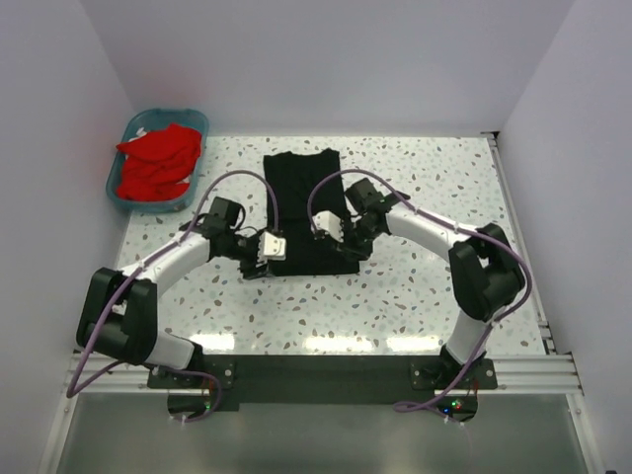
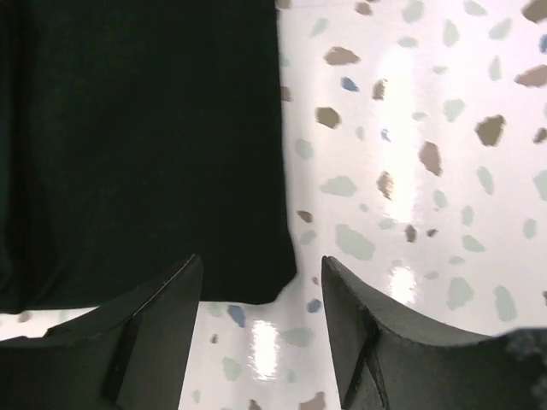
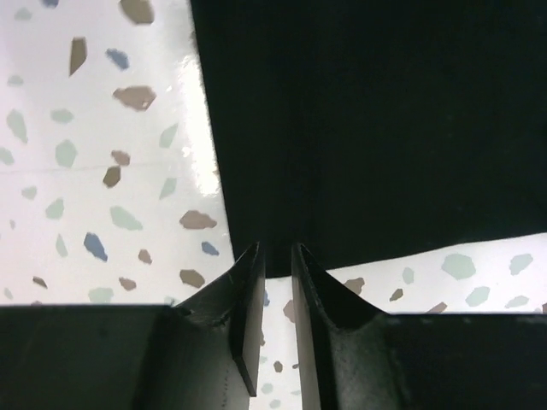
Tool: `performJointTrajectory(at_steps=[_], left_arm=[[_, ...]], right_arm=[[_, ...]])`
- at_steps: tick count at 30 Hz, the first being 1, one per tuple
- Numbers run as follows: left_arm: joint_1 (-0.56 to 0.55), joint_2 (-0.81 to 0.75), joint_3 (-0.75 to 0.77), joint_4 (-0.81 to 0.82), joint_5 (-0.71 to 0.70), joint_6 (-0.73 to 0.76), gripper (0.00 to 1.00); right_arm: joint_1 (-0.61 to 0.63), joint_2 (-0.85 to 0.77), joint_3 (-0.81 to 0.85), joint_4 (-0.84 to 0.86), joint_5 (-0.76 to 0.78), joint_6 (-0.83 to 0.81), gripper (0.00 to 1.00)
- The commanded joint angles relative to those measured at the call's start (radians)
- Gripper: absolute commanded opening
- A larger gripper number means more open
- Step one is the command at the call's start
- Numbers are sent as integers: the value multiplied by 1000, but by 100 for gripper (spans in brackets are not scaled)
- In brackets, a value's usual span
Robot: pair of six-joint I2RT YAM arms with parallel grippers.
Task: Fold and stack the t-shirts
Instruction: Fold the tshirt
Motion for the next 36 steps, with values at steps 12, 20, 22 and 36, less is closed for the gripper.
performJointTrajectory(at_steps=[12,20,22,36], left_arm=[[41,408,445,208,40,-408,48],[84,553,587,180,12,-403,47],[98,558,607,182,20,-408,47],[107,487,547,132,66,-307,48]], right_arm=[[-44,303,381,152,-28,311,8],[-64,404,479,195,48,303,7],[-70,407,488,216,67,309,8],[-73,495,580,270,137,344,10]])
